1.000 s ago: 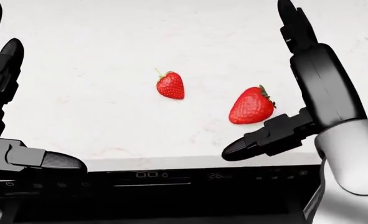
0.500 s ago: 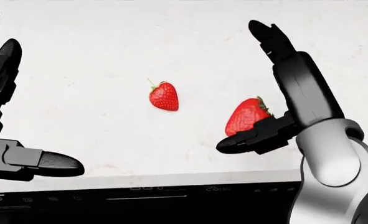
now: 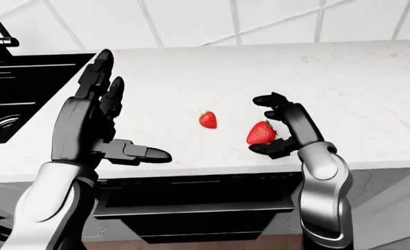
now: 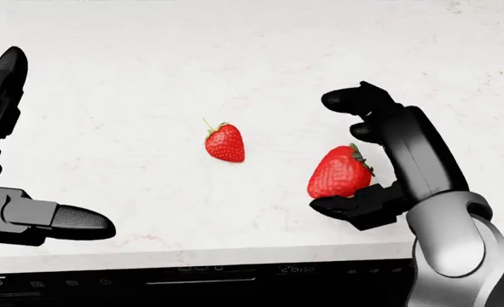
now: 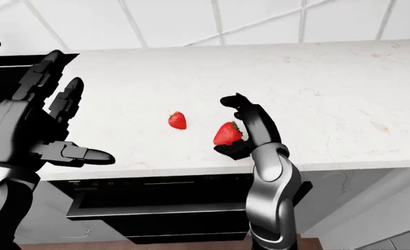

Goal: Place the strawberry and the strawberry on separate cutting boards.

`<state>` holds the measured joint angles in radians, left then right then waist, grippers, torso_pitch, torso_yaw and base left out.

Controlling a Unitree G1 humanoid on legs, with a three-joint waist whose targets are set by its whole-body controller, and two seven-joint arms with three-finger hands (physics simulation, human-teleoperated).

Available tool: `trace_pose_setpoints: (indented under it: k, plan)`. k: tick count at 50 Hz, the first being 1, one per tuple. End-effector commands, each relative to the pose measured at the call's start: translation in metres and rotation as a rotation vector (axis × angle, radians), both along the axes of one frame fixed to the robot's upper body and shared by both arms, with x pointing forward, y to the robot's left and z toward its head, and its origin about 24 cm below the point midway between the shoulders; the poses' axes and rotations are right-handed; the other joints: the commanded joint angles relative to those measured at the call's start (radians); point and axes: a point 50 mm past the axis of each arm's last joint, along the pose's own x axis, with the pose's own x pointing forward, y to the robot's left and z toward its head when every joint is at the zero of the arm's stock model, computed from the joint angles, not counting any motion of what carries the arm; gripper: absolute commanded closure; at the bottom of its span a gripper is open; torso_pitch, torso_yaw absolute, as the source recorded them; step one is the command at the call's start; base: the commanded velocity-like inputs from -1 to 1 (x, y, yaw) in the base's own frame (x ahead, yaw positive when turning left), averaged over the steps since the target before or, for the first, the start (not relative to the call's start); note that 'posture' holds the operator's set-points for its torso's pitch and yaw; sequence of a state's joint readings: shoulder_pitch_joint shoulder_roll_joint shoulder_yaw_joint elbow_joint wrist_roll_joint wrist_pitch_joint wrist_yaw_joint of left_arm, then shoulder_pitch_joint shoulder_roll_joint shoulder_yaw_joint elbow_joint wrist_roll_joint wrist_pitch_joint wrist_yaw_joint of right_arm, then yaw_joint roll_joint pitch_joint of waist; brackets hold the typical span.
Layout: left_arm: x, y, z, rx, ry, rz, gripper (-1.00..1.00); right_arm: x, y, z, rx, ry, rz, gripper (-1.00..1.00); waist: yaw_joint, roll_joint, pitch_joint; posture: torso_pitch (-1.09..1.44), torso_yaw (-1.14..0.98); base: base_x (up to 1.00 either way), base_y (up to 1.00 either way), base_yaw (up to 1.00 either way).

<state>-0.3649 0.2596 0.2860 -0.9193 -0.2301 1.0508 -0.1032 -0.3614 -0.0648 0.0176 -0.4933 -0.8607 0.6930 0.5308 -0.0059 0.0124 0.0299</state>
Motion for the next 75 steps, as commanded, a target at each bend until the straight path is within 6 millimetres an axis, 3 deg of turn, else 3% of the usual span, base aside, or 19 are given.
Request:
trace_pose_setpoints:
  k: [1,8,12,16,19,21,34,37,42,50,57,62,71,73,75]
  plan:
    - [-0.005,-0.001,0.011,0.012,-0.072,0.001,-1.00,-0.002,0.003,0.014,-0.016,-0.088,0.010,-0.17,0.001,0.001,-0.020,0.00,0.00,0.00,0.00,0.00]
    - [-0.006,-0.001,0.012,0.003,-0.071,-0.004,-1.00,0.000,0.003,0.003,-0.041,-0.066,0.012,-0.15,0.001,0.002,-0.018,0.00,0.00,0.00,0.00,0.00]
    - [-0.005,-0.001,0.011,0.004,-0.069,-0.005,-1.00,-0.001,0.002,0.002,-0.051,-0.064,0.012,0.20,0.002,0.001,-0.020,0.00,0.00,0.00,0.00,0.00]
    - [-0.004,-0.001,0.010,0.004,-0.068,-0.005,-1.00,-0.002,0.003,0.000,-0.069,-0.065,0.019,0.33,0.003,0.000,-0.022,0.00,0.00,0.00,0.00,0.00]
    - [-0.004,-0.002,0.010,0.006,-0.068,-0.008,-1.00,-0.006,0.002,0.012,-0.067,-0.092,0.018,0.58,0.004,-0.001,-0.022,0.00,0.00,0.00,0.00,0.00]
    - [-0.002,-0.003,0.012,0.009,-0.068,-0.008,-1.00,-0.009,0.001,0.012,-0.075,-0.097,0.016,1.00,0.004,-0.002,-0.023,0.00,0.00,0.00,0.00,0.00]
    - [0.003,-0.017,0.033,0.058,-0.095,-0.036,-1.00,-0.033,-0.019,0.058,-0.057,-0.197,-0.043,1.00,0.004,-0.004,-0.018,0.00,0.00,0.00,0.00,0.00]
    - [0.012,-0.026,0.047,0.091,-0.098,-0.060,-1.00,-0.037,-0.023,0.066,-0.057,-0.212,-0.052,1.00,0.006,-0.006,-0.015,0.00,0.00,0.00,0.00,0.00]
    - [0.033,-0.045,0.050,0.161,-0.068,-0.107,-1.00,-0.041,-0.028,0.076,-0.050,-0.230,-0.064,1.00,0.007,-0.010,-0.013,0.00,0.00,0.00,0.00,0.00]
    - [0.063,-0.071,0.051,0.388,-0.062,-0.198,-1.00,-0.043,-0.031,0.080,-0.043,-0.244,-0.080,1.00,0.008,-0.016,-0.013,0.00,0.00,0.00,0.00,0.00]
    - [0.079,-0.091,0.067,0.603,-0.074,-0.237,-1.00,-0.045,-0.030,0.080,-0.037,-0.246,-0.080,1.00,0.010,-0.027,-0.014,0.00,0.00,0.00,0.00,0.00]
    - [0.087,-0.105,0.070,0.649,-0.062,-0.250,-1.00,-0.045,-0.029,0.083,-0.032,-0.249,-0.078,1.00,0.011,-0.033,-0.014,0.00,0.00,0.00,0.00,0.00]
    - [0.093,-0.111,0.073,0.668,-0.036,-0.260,-1.00,-0.045,-0.030,0.088,-0.029,-0.256,-0.078,1.00,0.009,-0.037,-0.014,0.00,0.00,0.00,0.00,0.00]
    - [0.092,-0.112,0.071,0.668,-0.032,-0.265,-0.82,-0.046,-0.030,0.088,-0.029,-0.257,-0.078,1.00,0.009,-0.038,-0.013,0.00,0.00,0.00,0.00,0.00]
    - [0.092,-0.113,0.070,0.667,-0.033,-0.269,-0.83,-0.045,-0.030,0.088,-0.029,-0.255,-0.077,1.00,0.009,-0.038,-0.013,0.00,0.00,0.00,0.00,0.00]
